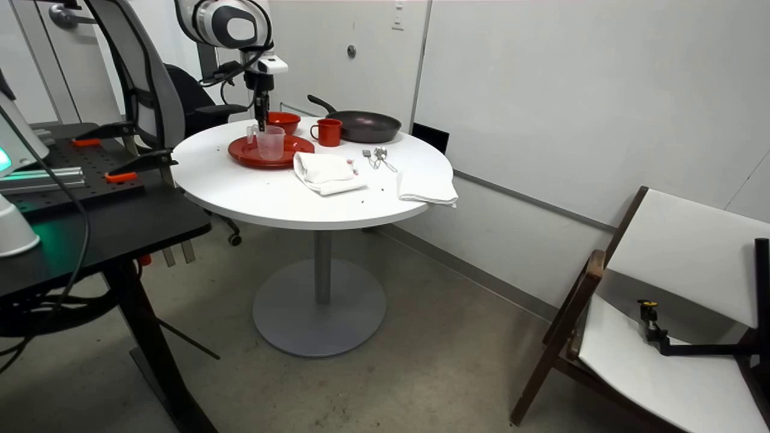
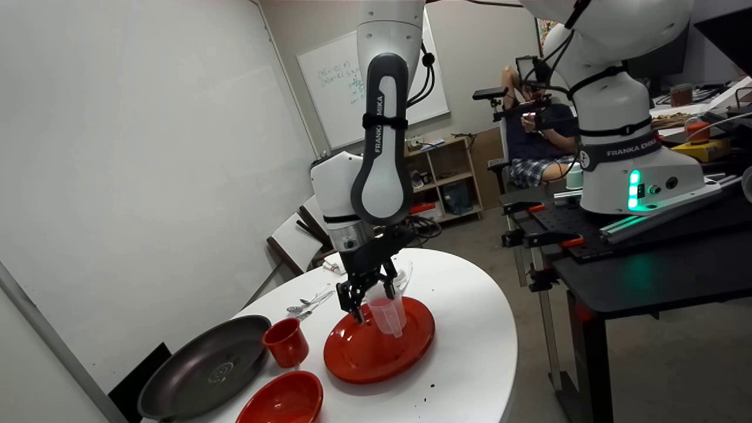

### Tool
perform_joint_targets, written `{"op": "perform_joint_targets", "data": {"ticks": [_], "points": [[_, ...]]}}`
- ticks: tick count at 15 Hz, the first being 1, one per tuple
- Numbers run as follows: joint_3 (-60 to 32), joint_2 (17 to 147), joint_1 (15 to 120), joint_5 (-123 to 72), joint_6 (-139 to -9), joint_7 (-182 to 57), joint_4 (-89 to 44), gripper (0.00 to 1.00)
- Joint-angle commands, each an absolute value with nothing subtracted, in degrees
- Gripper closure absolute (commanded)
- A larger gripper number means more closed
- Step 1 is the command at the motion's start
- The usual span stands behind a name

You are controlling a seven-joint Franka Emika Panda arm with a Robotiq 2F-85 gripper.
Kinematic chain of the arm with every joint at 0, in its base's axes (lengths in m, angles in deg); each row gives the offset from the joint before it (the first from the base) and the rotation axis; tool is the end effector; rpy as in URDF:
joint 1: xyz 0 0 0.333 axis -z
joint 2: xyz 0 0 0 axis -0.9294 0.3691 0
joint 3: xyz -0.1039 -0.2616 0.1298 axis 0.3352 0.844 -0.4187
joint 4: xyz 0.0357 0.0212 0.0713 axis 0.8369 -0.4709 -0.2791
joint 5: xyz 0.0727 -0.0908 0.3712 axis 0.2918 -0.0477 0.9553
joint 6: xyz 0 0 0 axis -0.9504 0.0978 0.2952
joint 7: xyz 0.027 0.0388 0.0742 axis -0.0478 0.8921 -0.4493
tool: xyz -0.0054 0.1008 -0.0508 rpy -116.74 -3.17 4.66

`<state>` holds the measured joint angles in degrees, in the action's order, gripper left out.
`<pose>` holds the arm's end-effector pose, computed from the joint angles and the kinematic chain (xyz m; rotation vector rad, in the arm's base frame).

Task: Remove the jar from the plate

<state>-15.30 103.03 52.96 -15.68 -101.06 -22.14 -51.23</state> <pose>0.5498 0.1174 0.0943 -2.9340 1.0127 -0.0650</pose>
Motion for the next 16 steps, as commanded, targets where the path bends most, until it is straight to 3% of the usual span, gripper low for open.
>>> {"op": "perform_joint_targets", "data": {"ticks": [1,2,4,13,14,16], "points": [[-13.29,105.39,50.62,-15.55,-102.45,-21.35,-48.69,0.00],[-13.10,105.70,50.39,-15.58,-102.39,-21.40,-48.27,0.00],[-12.63,106.44,49.90,-15.67,-102.15,-21.41,-47.35,0.26],[-11.57,108.17,49.55,-15.51,-101.18,-21.54,-45.48,0.93],[-11.41,108.22,49.55,-15.49,-101.13,-21.48,-45.47,0.99],[-10.93,107.90,49.47,-15.43,-100.33,-21.15,-45.69,1.00]]}}
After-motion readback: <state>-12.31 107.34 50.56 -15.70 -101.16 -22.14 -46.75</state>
